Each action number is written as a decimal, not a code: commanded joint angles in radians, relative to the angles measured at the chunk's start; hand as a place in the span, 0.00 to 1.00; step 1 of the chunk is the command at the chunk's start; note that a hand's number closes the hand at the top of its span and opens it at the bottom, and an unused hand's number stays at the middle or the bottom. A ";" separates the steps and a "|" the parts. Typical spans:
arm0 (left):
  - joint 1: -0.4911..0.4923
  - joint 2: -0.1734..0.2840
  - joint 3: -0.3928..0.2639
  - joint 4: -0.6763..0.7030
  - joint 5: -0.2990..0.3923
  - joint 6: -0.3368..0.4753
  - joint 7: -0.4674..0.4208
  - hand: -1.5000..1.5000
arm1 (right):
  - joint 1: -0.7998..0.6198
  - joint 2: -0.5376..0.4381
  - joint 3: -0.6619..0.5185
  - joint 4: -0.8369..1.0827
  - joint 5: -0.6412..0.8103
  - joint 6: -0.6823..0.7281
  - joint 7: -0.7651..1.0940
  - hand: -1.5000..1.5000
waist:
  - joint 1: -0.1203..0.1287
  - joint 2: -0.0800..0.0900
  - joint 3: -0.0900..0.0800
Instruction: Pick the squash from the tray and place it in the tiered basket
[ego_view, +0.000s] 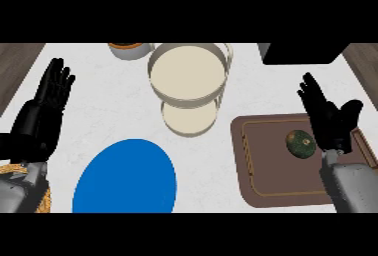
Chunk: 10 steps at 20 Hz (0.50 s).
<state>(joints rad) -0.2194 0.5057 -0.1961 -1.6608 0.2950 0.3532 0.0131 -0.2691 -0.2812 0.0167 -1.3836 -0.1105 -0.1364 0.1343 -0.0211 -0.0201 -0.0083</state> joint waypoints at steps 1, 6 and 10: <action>0.052 -0.029 -0.019 -0.013 -0.032 0.015 0.029 0.50 | 0.005 -0.074 -0.082 -0.031 -0.008 0.024 -0.059 1.00 | 0.019 0.018 0.009; 0.264 -0.079 -0.079 0.188 -0.059 0.086 0.034 0.50 | 0.015 -0.241 -0.276 -0.144 0.029 -0.059 -0.256 1.00 | -0.027 0.015 0.008; 0.309 -0.103 -0.081 0.186 -0.009 0.054 0.031 0.50 | 0.093 -0.075 -0.514 -0.012 -0.032 -0.408 -0.167 0.00 | -0.034 0.016 0.012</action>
<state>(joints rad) 0.0205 0.4235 -0.2623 -1.5066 0.2713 0.4118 0.0428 -0.2017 -0.4307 -0.3273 -1.4132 -0.0747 -0.3742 -0.0013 -0.0589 -0.0002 -0.0020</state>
